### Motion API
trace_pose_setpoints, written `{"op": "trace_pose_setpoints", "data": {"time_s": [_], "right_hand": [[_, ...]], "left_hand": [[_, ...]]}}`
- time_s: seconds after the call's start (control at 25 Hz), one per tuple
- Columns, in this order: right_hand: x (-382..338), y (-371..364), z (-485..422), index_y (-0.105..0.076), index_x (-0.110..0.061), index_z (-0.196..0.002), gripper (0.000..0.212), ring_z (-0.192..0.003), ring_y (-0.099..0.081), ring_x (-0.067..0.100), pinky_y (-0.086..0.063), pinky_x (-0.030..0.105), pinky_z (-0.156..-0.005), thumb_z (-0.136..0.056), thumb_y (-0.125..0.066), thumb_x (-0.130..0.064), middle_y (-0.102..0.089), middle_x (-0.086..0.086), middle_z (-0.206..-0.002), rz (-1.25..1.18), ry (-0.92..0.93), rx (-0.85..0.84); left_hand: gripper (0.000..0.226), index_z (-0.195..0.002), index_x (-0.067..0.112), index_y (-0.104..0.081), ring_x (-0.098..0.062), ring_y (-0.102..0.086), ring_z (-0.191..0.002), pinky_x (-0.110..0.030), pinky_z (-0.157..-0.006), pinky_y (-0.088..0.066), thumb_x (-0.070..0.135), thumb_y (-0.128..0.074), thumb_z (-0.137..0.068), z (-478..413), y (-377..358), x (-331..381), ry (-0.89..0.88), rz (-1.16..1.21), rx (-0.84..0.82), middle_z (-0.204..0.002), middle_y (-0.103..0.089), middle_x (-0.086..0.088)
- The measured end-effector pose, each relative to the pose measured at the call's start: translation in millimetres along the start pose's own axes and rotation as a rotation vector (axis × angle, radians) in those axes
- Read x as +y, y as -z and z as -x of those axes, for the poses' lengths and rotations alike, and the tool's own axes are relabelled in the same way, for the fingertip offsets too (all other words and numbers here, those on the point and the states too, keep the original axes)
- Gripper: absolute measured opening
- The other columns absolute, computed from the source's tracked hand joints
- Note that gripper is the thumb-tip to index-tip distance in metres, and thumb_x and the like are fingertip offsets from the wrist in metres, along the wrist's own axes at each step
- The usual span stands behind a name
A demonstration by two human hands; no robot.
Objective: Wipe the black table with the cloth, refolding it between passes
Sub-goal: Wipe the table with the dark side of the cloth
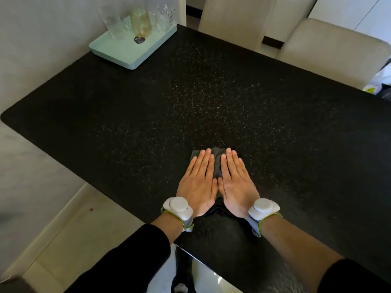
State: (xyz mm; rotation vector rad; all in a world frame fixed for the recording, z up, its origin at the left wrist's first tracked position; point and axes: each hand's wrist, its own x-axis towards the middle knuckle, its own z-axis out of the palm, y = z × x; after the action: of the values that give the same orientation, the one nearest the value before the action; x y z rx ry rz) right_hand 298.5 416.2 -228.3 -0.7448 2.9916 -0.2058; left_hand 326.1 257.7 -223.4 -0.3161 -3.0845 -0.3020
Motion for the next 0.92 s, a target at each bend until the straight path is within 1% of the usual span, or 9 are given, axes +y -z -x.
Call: {"op": "trace_pose_setpoints", "data": {"time_s": [0.16, 0.28, 0.4, 0.52, 0.64, 0.72, 0.84, 0.92], "right_hand": [[2, -1, 29, -0.013, 0.005, -0.156, 0.066, -0.155, 0.001, 0.034, -0.015, 0.049, -0.126, -0.106, -0.016, -0.037, -0.003, 0.024, -0.166, 0.007, -0.006, 0.017], [5, -3, 26, -0.011, 0.005, -0.156, 0.067, -0.155, 0.003, 0.034, -0.013, 0.048, -0.127, -0.105, -0.012, -0.038, -0.001, 0.024, -0.166, 0.019, 0.007, 0.016], [9, 0, 9, -0.011, 0.006, -0.156, 0.068, -0.156, 0.002, 0.034, -0.011, 0.047, -0.127, -0.105, -0.009, -0.039, -0.002, 0.025, -0.166, 0.002, 0.016, 0.031], [20, 2, -26, -0.009, 0.006, -0.156, 0.069, -0.156, 0.002, 0.034, -0.012, 0.047, -0.127, -0.103, -0.006, -0.038, -0.001, 0.024, -0.166, 0.001, 0.021, 0.040], [32, 4, -72, -0.005, 0.006, -0.157, 0.071, -0.155, 0.005, 0.033, -0.008, 0.046, -0.127, -0.101, -0.003, -0.039, 0.002, 0.023, -0.166, -0.012, 0.003, 0.021], [40, 4, -99, -0.005, 0.006, -0.157, 0.072, -0.155, 0.004, 0.034, -0.008, 0.046, -0.127, -0.101, -0.004, -0.039, 0.001, 0.024, -0.166, 0.004, -0.001, 0.039], [53, 5, -145, -0.004, 0.006, -0.157, 0.072, -0.156, 0.002, 0.034, -0.008, 0.046, -0.127, -0.101, -0.004, -0.039, 0.000, 0.023, -0.166, 0.010, -0.027, 0.040], [60, 5, -176, -0.006, 0.005, -0.157, 0.071, -0.156, -0.001, 0.034, -0.009, 0.045, -0.127, -0.101, -0.006, -0.039, -0.003, 0.023, -0.167, 0.017, -0.046, 0.070]], "left_hand": [[0.064, -0.158, 0.000, -0.015, -0.023, -0.001, -0.156, -0.043, -0.125, -0.015, 0.035, -0.018, -0.103, 19, -2, 20, -0.007, -0.019, -0.006, -0.168, -0.007, -0.015], [0.064, -0.158, 0.001, -0.013, -0.023, 0.000, -0.156, -0.042, -0.126, -0.014, 0.035, -0.016, -0.104, 16, -4, 19, 0.003, -0.040, -0.003, -0.168, -0.005, -0.014], [0.064, -0.159, 0.002, -0.009, -0.022, 0.004, -0.156, -0.040, -0.126, -0.010, 0.036, -0.009, -0.105, 4, -3, 15, 0.022, -0.044, -0.004, -0.168, -0.001, -0.013], [0.065, -0.159, 0.001, -0.008, -0.023, 0.002, -0.156, -0.040, -0.127, -0.008, 0.037, -0.005, -0.104, -29, -3, 2, 0.039, -0.044, 0.010, -0.168, -0.002, -0.014], [0.066, -0.158, 0.000, -0.013, -0.025, -0.004, -0.156, -0.041, -0.127, -0.011, 0.035, -0.007, -0.103, -73, -3, -18, 0.028, -0.055, 0.018, -0.167, -0.008, -0.016], [0.066, -0.157, -0.001, -0.016, -0.025, -0.007, -0.156, -0.041, -0.126, -0.012, 0.035, -0.009, -0.103, -100, -3, -31, 0.014, -0.067, 0.037, -0.167, -0.011, -0.016], [0.066, -0.157, -0.001, -0.016, -0.025, -0.007, -0.156, -0.041, -0.126, -0.011, 0.035, -0.009, -0.103, -145, -3, -52, 0.003, -0.065, 0.035, -0.167, -0.011, -0.016], [0.066, -0.158, 0.000, -0.014, -0.025, -0.006, -0.156, -0.041, -0.126, -0.011, 0.035, -0.007, -0.102, -176, -3, -66, 0.000, -0.078, 0.037, -0.168, -0.010, -0.015]]}}
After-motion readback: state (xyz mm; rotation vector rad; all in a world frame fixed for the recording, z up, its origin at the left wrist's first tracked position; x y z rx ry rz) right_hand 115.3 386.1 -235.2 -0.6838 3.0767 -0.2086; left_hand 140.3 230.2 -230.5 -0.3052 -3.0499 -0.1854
